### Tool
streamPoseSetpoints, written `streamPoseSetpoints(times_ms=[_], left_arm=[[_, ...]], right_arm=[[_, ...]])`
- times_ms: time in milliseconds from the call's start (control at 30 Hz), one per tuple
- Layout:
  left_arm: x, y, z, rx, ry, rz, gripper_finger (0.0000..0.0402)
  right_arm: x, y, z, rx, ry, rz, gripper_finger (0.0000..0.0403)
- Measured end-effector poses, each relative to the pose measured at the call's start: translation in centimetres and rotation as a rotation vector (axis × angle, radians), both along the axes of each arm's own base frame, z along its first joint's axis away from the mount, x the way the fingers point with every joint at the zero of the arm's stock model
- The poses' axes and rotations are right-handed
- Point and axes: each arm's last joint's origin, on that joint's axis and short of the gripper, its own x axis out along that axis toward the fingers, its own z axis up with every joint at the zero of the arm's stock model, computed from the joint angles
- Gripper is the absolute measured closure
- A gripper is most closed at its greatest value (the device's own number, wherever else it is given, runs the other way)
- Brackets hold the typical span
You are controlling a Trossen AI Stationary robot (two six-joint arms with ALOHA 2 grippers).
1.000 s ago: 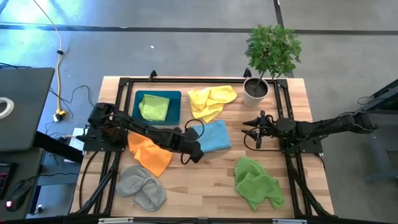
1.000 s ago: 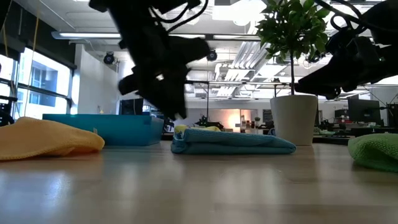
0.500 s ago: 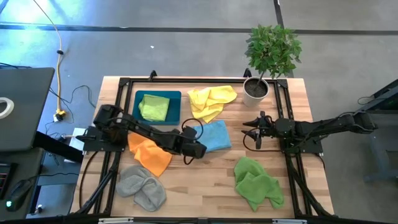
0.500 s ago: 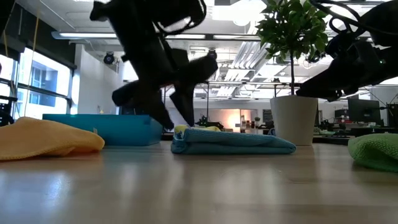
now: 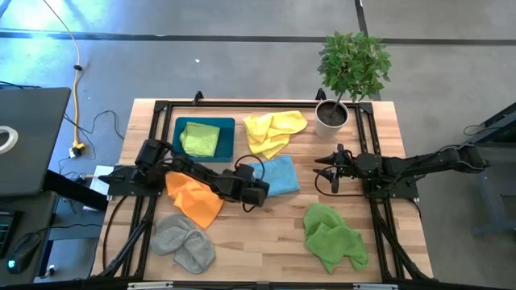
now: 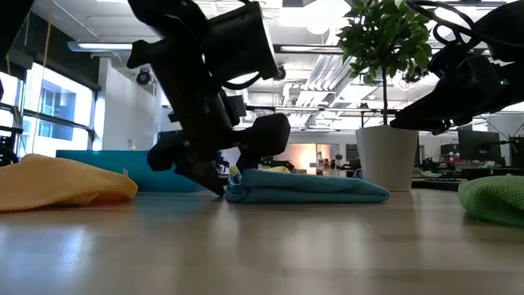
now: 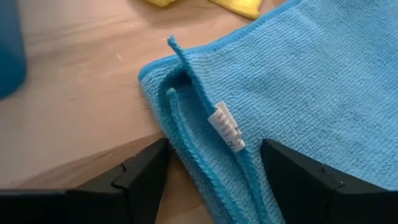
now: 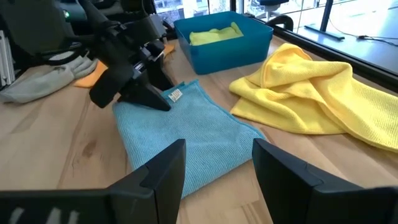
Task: Fold microfiber towels
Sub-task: Put the folded blue microfiber cloth into the blue bin
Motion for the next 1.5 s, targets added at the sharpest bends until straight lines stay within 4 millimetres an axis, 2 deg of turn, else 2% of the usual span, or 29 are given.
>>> streamPoseSetpoints(times_ms=[100, 200, 400, 533, 600, 800, 1000, 1133, 1267, 1500], left_arm=[[0.1, 0.1, -0.1, 0.020, 0.024, -0.028, 0.0171], [0.1, 0.3, -0.1, 0.025, 0.050, -0.060, 0.0205], [0.3, 0.4, -0.1, 0.021, 0.072, -0.116, 0.0305], [0.7, 0.4, 0.0, 0.055, 0.114, -0.221, 0.0372], [0.7, 0.6, 0.2, 0.063, 0.133, -0.265, 0.0392], [0.9, 2.3, 2.9, 0.044, 0.108, -0.373, 0.0390], [-0.1, 5.9, 6.6, 0.068, 0.142, -0.474, 0.0396], [-1.7, 8.9, 9.3, 0.092, 0.178, -0.507, 0.0398], [-4.3, 11.4, 11.7, 0.090, 0.255, -0.519, 0.0399], [-9.2, 14.5, 14.0, 0.019, 0.411, -0.455, 0.0397]], right_arm=[[0.0, 0.0, -0.1, 0.000, 0.009, 0.000, 0.0224], [0.0, 0.0, -0.2, -0.001, 0.017, 0.000, 0.0224], [0.0, 0.0, -0.2, 0.000, 0.018, 0.000, 0.0224], [0.0, 0.0, -0.2, -0.001, 0.018, 0.000, 0.0224], [0.0, 0.0, -0.2, 0.000, 0.019, 0.000, 0.0224], [-0.1, 0.0, -0.2, -0.001, 0.021, 0.000, 0.0224], [-0.1, 0.0, -0.3, -0.001, 0.034, 0.000, 0.0224], [-0.1, 0.0, -0.4, -0.001, 0.046, 0.000, 0.0224], [-0.1, 0.0, -0.4, -0.001, 0.047, 0.000, 0.0224], [-0.2, 0.0, -0.5, -0.002, 0.058, 0.000, 0.0224]])
